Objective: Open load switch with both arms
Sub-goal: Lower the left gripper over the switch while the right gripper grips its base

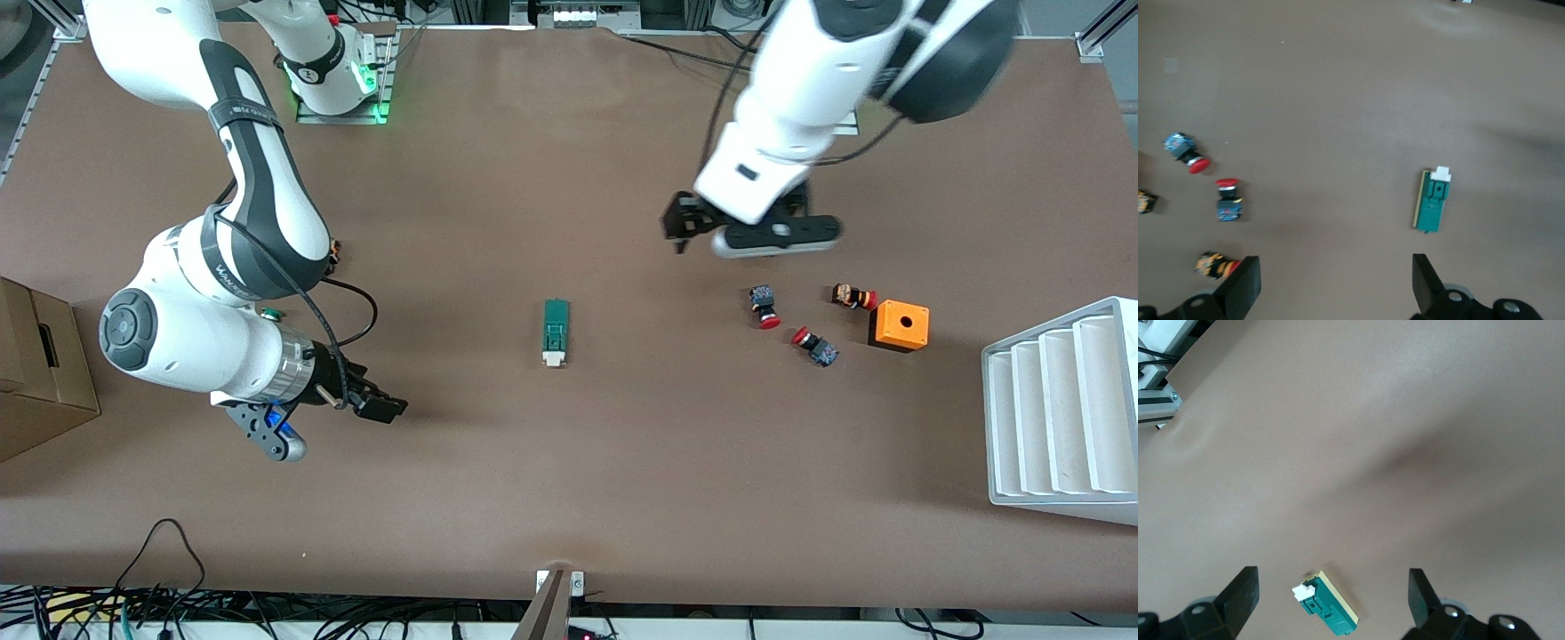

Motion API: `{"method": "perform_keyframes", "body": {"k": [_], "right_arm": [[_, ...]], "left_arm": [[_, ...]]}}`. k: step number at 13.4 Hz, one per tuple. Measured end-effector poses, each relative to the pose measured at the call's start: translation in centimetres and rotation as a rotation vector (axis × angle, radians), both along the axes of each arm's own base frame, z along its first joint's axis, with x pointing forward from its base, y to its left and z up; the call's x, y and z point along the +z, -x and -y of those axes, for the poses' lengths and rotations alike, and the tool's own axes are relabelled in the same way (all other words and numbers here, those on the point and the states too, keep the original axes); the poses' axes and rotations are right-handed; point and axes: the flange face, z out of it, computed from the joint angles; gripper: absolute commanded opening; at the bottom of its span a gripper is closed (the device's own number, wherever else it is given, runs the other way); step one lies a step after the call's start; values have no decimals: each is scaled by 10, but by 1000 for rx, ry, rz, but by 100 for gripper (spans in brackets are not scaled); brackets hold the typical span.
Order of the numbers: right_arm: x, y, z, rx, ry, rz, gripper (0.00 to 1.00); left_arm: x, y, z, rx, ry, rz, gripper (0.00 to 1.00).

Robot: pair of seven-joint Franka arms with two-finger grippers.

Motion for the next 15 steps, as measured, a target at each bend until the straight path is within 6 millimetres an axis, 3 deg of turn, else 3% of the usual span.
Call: {"method": "perform_keyframes", "body": {"k": [3,5,11,15], "right_arm": [[-4,2,-3,6,2,-11,99],[-8,3,-4,8,3,-18,99],[-15,8,-13,18,6,-34,99],[-26,11,-15,20,11,-52,99]], "left_arm": [[-32,23,64,23,-44,103,100],[-63,40,99,41,-54,169,100],[-141,94,176,94,-79,373,100],[-217,135,212,74,-93,559,100]]}}
